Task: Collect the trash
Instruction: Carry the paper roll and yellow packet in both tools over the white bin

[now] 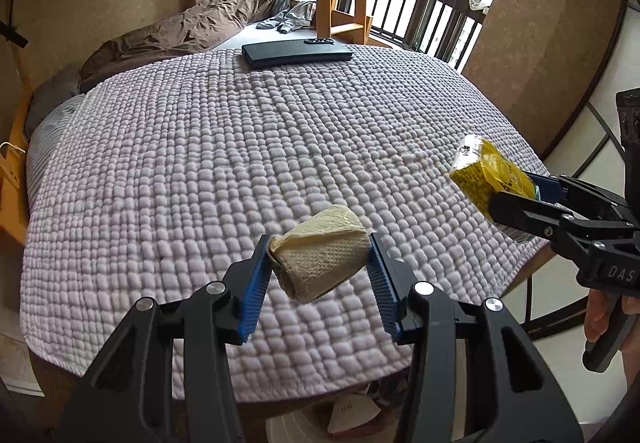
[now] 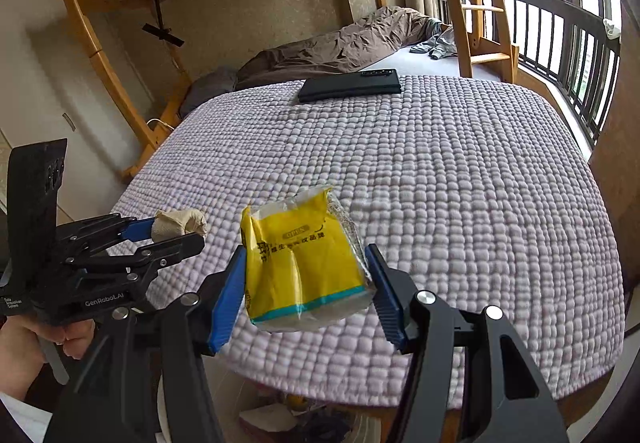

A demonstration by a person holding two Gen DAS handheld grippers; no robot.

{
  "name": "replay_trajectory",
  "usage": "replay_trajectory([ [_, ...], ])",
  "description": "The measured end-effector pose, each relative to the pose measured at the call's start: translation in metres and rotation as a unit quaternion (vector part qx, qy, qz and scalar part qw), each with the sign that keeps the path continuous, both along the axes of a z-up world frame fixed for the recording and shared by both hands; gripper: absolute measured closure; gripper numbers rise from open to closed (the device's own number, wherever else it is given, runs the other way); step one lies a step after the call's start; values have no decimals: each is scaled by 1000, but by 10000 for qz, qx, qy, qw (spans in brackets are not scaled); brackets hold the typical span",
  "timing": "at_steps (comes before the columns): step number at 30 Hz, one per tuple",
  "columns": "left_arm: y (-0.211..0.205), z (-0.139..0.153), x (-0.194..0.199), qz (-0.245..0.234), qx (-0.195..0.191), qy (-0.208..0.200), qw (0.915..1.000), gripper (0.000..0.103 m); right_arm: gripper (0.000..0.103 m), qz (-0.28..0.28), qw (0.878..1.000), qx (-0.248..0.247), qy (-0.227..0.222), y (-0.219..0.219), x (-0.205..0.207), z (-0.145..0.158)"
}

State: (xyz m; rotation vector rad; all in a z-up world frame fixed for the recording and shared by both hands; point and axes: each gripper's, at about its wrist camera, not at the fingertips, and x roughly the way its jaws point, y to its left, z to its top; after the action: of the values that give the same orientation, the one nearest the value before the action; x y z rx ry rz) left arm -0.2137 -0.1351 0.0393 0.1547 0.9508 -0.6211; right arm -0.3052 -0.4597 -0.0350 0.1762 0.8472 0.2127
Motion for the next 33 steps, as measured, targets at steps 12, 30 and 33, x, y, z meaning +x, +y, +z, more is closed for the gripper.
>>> replay_trajectory([
  [12, 7, 1, -28, -89, -28, 77, 9999, 54, 46, 118, 9999, 30, 95, 11, -36, 0],
  [30, 17, -5, -78, -461, 119, 219, 9986, 54, 46, 271, 9990, 108, 338, 29, -100, -11],
  [33, 21, -7, -85, -511, 130, 260, 9983, 54, 46, 312, 9987, 102, 391, 32, -107, -12],
])
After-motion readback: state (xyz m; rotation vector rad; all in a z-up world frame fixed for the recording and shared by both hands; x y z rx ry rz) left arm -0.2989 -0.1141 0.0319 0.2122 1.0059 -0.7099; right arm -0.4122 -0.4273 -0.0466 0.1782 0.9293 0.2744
